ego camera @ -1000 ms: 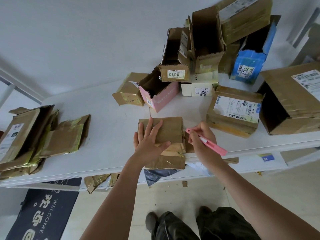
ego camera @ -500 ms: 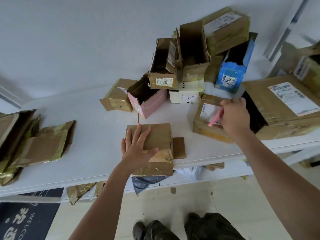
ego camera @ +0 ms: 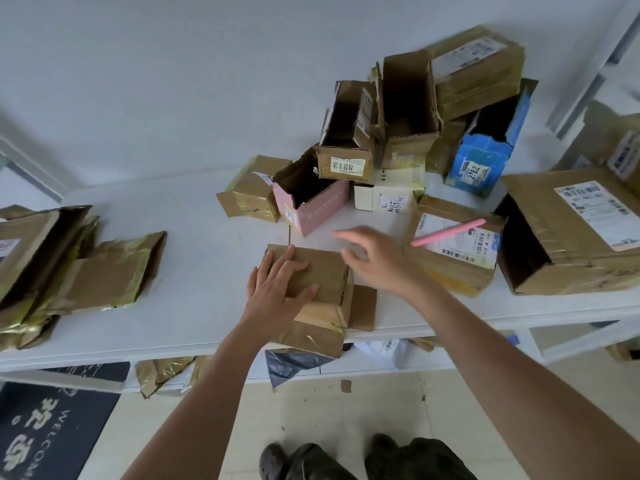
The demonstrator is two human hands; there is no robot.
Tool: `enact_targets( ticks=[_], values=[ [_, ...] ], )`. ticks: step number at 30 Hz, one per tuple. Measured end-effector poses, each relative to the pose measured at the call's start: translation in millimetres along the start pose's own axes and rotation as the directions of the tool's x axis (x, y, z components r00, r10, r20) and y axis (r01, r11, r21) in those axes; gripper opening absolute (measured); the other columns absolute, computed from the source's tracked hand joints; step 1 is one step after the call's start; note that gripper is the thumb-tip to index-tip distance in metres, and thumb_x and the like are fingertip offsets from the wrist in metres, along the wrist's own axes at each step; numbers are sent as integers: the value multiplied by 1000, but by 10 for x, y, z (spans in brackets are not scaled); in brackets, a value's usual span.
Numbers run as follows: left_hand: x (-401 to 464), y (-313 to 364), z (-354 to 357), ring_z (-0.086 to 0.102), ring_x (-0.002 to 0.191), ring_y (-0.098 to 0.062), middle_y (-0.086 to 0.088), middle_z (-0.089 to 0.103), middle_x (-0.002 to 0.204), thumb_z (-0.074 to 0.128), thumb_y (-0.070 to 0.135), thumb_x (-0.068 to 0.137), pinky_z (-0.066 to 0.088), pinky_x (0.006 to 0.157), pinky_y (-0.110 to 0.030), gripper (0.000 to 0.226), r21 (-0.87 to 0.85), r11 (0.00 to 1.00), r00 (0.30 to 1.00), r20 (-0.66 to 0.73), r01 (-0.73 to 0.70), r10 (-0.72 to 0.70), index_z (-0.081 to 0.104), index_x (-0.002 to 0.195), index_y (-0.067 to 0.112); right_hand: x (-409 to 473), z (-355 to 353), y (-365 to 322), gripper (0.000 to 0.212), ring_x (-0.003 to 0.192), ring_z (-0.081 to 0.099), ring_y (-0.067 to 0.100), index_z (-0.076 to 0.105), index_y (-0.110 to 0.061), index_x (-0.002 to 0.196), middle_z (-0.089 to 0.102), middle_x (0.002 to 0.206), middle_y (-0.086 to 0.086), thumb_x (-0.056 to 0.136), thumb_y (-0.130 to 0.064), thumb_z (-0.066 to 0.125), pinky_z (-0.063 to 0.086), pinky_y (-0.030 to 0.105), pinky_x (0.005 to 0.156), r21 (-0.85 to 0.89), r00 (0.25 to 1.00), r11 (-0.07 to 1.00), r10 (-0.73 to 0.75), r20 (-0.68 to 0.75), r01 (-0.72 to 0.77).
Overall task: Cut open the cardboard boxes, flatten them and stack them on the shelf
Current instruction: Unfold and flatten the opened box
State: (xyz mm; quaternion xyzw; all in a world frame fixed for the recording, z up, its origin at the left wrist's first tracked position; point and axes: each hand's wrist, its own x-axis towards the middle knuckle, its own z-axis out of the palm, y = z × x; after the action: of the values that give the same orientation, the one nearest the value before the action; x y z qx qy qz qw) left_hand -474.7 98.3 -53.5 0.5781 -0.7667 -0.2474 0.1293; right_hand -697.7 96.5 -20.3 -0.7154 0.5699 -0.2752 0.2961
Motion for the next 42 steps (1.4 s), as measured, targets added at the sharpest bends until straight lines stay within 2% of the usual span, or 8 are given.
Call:
enact_targets(
  ticks=[2, 6, 9, 13, 19, 38, 40, 42],
  values=[
    [-21, -83, -85, 0, 151, -7, 17, 19, 161, 58, 51, 91, -7, 119, -36, 36, -71, 997, 1000, -16, 12, -13, 49, 123, 38, 18, 253, -86, 41, 105, 49, -8, 52, -21, 141, 55, 139, -2, 101, -25, 54, 36, 3, 87, 143, 996, 990, 5, 95, -18],
    [-97, -219, -196, 13, 148, -24, -1, 21, 157, 72, 53, 80, 11, 119, -42, 70, -142, 944, 930, -179, 297, -320, 41, 137, 27, -124, 598, -57, 46, 110, 57, 9, 48, -23, 145, 61, 126, 1, 100, -29, 56, 45, 17, 91, 208, 999, 977, 46, 6, -47],
    [-160, -203, -192, 44, 127, -31, -6, 35, 137, 78, 50, 77, 44, 104, -43, 81, -430, 731, 781, -90, 529, -618, 37, 140, 18, -221, 715, -44, 48, 95, 57, 10, 47, -20, 145, 64, 115, 1, 99, -33, 56, 44, 19, 82, 128, 996, 992, 16, -82, -5],
    [-146, -71, -141, 70, 72, -21, -10, 61, 112, 80, 24, 82, 62, 64, -42, 41, -773, 398, 715, 102, 494, -691, 54, 110, 9, -201, 709, -78, 51, 115, 58, 10, 51, -18, 142, 64, 127, -3, 96, -38, 60, 43, 19, 97, 109, 996, 994, 18, -90, -8],
    [-126, -58, -185, 68, 46, -22, -7, 61, 93, 80, 14, 82, 61, 55, -41, 29, -770, 399, 692, 76, 499, -718, 55, 96, 11, -61, 662, -178, 67, 116, 59, 15, 55, -18, 137, 64, 127, -4, 81, -52, 73, 52, 35, 96, -54, 996, 996, 68, -50, -71],
    [-126, -91, -126, 69, 48, -24, 0, 60, 86, 78, 16, 83, 61, 73, -45, 26, -772, 420, 713, 61, 478, -699, 53, 92, 19, 76, 392, -305, 50, 112, 63, 14, 51, -9, 141, 66, 126, 4, 101, -40, 48, 46, 17, 86, -152, 977, 988, 7, 212, 26],
    [-127, -85, -127, 69, 48, -25, 0, 60, 87, 77, 16, 84, 61, 73, -45, 26, -778, 413, 710, 60, 473, -701, 54, 95, 18, 90, 374, -303, 40, 101, 62, 1, 61, -12, 131, 69, 113, 0, 103, -37, 46, 46, 18, 82, -131, 974, 991, 12, 224, 18],
    [-137, -87, -122, 70, 50, -24, -2, 63, 90, 78, 15, 83, 62, 72, -46, 26, -789, 403, 707, 56, 464, -705, 56, 96, 18, 106, 327, -272, 34, 62, 51, -10, 64, -19, 84, 61, 73, -6, 104, -35, 41, 42, 20, 61, -84, 980, 996, 41, 194, -25]
  ],
)
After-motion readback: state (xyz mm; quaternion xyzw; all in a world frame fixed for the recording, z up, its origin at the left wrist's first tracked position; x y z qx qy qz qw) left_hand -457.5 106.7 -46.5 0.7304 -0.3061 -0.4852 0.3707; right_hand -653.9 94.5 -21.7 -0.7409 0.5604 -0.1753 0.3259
